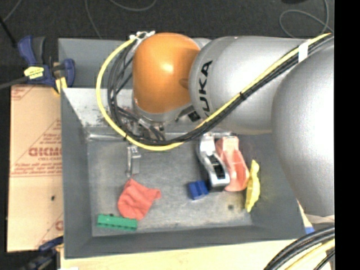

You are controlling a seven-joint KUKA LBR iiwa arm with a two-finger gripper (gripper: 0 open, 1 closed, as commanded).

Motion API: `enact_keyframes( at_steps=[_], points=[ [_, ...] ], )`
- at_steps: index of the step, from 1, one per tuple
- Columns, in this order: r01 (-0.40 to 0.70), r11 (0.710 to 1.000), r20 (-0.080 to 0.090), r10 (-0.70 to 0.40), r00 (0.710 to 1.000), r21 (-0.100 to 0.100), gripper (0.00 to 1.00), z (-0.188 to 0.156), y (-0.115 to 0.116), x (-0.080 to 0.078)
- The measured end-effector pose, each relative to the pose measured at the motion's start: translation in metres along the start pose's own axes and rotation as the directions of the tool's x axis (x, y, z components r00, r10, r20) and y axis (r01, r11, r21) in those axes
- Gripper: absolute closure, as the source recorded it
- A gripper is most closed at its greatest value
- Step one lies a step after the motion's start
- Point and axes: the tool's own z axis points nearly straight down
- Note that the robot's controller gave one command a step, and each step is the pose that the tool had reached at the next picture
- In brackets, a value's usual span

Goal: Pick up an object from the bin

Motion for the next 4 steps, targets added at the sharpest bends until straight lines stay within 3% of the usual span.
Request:
enact_keyframes(
  at_steps=[1, 2, 3, 4],
  points=[
    [0.159, 0.987, -0.003, -0.159, 0.987, 0.001, 0.0, 0.051, -0.017, 0.023],
    [0.051, 0.999, 0.0, -0.051, 0.999, 0.0, 0.0, 0.091, -0.02, 0.038],
    [0.381, 0.925, -0.001, -0.381, 0.925, -0.001, 1.0, 0.13, -0.041, 0.066],
    [0.381, 0.925, -0.001, -0.381, 0.925, -0.001, 1.0, 0.13, -0.041, 0.066]
  ],
)
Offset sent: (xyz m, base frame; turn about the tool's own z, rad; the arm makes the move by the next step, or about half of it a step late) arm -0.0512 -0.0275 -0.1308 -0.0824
